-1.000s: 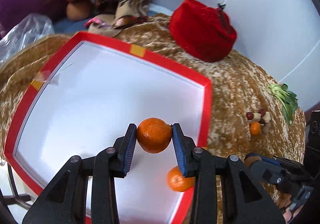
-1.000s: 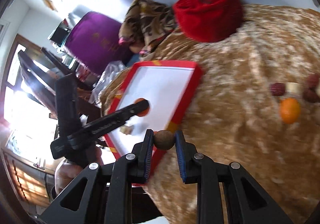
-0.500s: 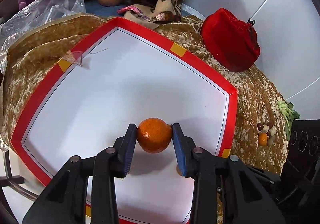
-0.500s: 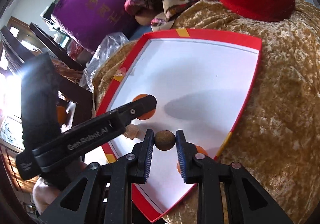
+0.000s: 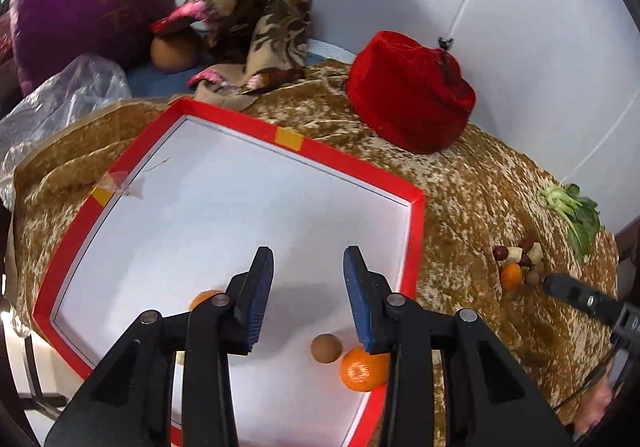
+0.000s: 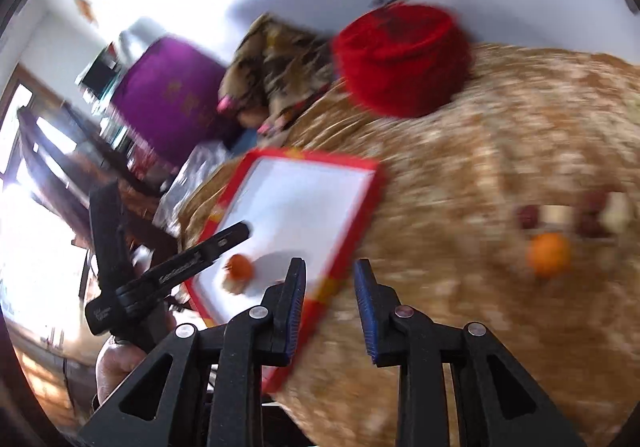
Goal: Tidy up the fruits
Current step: 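Carry the orange and nut over the tray and open both tools to release, then grasp the last mandarin orange with the left tool while the right tool grasps another brown nut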
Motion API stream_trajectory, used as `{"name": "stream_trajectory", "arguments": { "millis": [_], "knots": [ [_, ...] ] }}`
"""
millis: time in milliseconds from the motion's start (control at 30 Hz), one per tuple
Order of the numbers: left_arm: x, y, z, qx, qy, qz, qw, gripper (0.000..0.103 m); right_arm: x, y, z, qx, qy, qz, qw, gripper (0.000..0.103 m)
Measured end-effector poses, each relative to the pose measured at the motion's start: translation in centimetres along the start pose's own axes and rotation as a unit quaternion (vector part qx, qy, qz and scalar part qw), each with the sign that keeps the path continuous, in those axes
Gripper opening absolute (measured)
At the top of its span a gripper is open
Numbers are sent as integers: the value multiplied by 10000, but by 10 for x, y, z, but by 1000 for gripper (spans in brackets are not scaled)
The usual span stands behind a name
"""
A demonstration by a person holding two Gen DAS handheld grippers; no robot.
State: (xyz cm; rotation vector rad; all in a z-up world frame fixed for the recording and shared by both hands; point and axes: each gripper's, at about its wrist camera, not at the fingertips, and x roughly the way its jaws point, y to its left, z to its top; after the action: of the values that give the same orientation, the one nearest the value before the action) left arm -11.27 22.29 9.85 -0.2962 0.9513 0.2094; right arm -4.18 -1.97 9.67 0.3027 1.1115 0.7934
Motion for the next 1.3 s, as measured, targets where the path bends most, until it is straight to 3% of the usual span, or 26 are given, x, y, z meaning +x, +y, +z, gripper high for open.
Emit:
{"name": "stream_trajectory", "arguments": {
  "millis": [100,200,367,533,800,1000,1300],
  "knots": [
    [0,-40,-1,580,-136,-136,9981,42,-45,-60,4,621,-297,-272,9973,28],
    [5,-85,-8,1168,-129,-331,9925,47,-65,-106,2,1095,-322,-440,9925,28],
    [26,-139,-17,1742,184,-499,9833,47,-56,-153,-3,1759,-110,-597,9825,28],
    [39,-164,-19,1878,375,-630,9795,47,-37,-164,5,1841,-3,-1057,9772,28],
    [57,-187,-28,2048,617,-743,9740,47,-14,-180,9,1960,161,-1304,9718,28],
    [60,-203,-38,2382,615,-876,9653,47,-13,-178,11,1901,84,-1313,9729,23],
    [76,-228,-43,2516,760,-1172,9577,47,-66,-181,9,2132,-329,-856,9727,23]
  ]
}}
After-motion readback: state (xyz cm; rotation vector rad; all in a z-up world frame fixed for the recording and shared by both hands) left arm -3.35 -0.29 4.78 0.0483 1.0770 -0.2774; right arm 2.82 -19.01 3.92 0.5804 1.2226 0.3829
